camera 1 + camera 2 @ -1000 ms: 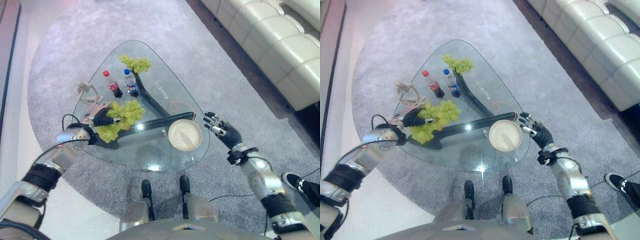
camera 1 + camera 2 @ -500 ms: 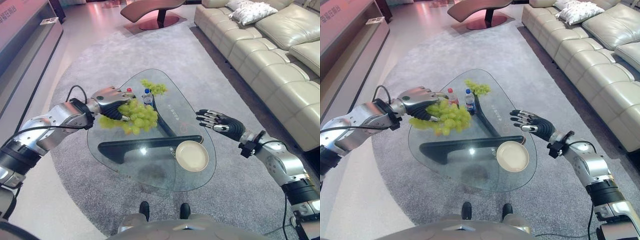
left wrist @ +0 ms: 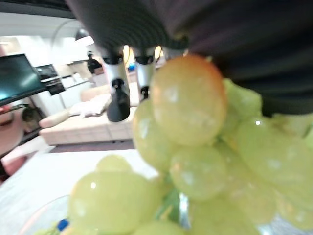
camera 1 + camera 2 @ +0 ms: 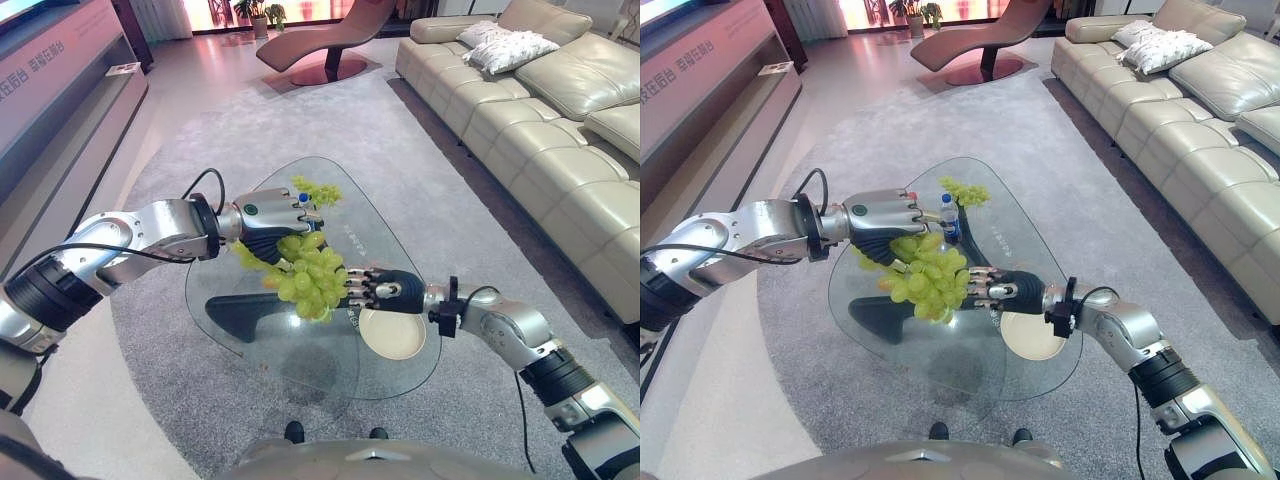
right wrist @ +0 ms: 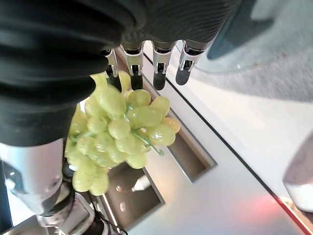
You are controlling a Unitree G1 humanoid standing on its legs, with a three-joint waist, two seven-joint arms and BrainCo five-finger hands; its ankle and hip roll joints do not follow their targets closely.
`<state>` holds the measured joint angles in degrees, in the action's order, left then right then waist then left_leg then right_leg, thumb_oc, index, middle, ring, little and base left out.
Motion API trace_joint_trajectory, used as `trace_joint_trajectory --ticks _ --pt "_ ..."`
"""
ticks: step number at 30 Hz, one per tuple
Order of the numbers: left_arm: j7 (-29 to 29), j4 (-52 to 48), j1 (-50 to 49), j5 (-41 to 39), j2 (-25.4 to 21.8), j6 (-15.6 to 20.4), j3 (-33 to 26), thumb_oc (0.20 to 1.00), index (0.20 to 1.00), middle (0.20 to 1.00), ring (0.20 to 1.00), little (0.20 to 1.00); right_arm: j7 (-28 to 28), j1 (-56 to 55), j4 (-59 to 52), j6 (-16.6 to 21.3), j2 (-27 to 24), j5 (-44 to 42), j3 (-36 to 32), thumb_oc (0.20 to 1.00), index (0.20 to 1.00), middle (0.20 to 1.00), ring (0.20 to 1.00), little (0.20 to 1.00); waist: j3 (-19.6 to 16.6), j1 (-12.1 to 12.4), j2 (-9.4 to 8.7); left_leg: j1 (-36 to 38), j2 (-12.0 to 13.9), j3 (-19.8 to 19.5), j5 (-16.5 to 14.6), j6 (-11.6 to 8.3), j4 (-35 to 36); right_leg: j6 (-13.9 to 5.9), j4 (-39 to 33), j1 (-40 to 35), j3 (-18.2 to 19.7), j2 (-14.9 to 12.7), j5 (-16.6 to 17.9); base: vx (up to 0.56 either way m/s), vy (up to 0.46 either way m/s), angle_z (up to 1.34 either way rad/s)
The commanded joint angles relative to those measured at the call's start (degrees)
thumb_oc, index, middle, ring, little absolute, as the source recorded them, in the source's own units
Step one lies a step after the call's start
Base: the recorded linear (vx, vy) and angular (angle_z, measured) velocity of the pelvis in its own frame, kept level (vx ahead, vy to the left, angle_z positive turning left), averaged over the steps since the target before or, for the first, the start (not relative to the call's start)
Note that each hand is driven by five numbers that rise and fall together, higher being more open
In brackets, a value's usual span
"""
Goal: Pick up fruits into the plate
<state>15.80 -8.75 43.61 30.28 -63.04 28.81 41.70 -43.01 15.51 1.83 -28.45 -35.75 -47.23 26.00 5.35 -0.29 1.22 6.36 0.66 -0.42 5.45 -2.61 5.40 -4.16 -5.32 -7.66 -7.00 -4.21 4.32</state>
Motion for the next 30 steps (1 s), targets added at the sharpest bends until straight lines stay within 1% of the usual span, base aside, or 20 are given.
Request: trace_joint_trajectory --ticks 1,11,16,21,27,30 --pt "0.4 1.2 7.7 -5.9 2.7 -0.4 0.1 0.2 0.2 0.2 0.2 0.2 -1.5 1.9 -4.2 1.0 1.8 -3.1 1.7 1.0 1.0 1.0 1.0 1.0 -1.8 0.9 -1.57 4.7 -1.8 2.2 -11.2 0.86 -1.5 -3.52 0.9 -2.4 -1.4 -2.0 -5.3 0.0 0.0 0.0" --pt "4.6 -0.9 6.5 -10.1 4.9 -0.7 -0.8 0.2 0.2 0.2 0.2 0.2 -0.1 0.8 -5.6 0.4 4.7 -4.5 5.3 1.0 1.0 1.0 1.0 1.0 -1.6 0.8 -1.44 4.8 -1.7 2.7 -11.2 0.95 -1.5 -3.5 0.8 -2.3 -0.5 -1.8 -5.4 0.0 0.0 0.0" --pt "6.1 -1.7 5.3 -10.2 5.8 -0.6 -1.2 0.2 0.2 0.2 0.2 0.2 0.3 0.6 -6.1 -0.3 5.6 -5.6 6.1 1.0 1.0 1.0 1.0 1.0 -1.2 0.8 -1.41 5.0 -1.7 2.8 -11.4 1.07 -1.6 -3.43 0.9 -2.3 -0.2 -1.8 -5.5 0.0 0.0 0.0" --pt "7.5 -1.8 4.7 -10.1 6.8 -1.4 -1.1 0.2 0.2 0.2 0.2 0.2 0.4 0.4 -6.9 -1.8 6.4 -7.2 7.3 1.0 1.0 1.0 1.0 1.0 -1.1 0.7 -1.45 5.1 -1.7 2.8 -11.5 1.22 -1.7 -3.31 1.0 -2.4 0.2 -1.6 -5.6 0.01 -0.004 -0.04" --pt "9.2 -2.2 3.3 -9.7 7.5 -2.8 -1.0 0.2 0.2 0.2 0.2 0.2 1.6 0.0 -8.2 -1.9 7.3 -8.5 8.7 1.0 1.0 1.0 1.0 1.0 -0.7 0.8 -1.56 5.4 -1.7 2.8 -11.7 1.4 -1.9 -3.15 1.2 -2.6 0.5 -1.4 -5.8 0.01 -0.01 -0.04" --pt "10.0 -1.7 2.7 -9.5 8.0 -2.9 -1.1 0.2 0.2 0.2 0.2 0.2 2.2 0.1 -8.1 -1.7 7.8 -8.9 9.2 1.0 1.0 1.0 1.0 1.0 -0.6 0.8 -1.56 5.5 -1.7 2.7 -11.7 1.46 -1.8 -3.08 1.2 -2.7 0.6 -1.3 -5.9 0.0 -0.012 -0.04"
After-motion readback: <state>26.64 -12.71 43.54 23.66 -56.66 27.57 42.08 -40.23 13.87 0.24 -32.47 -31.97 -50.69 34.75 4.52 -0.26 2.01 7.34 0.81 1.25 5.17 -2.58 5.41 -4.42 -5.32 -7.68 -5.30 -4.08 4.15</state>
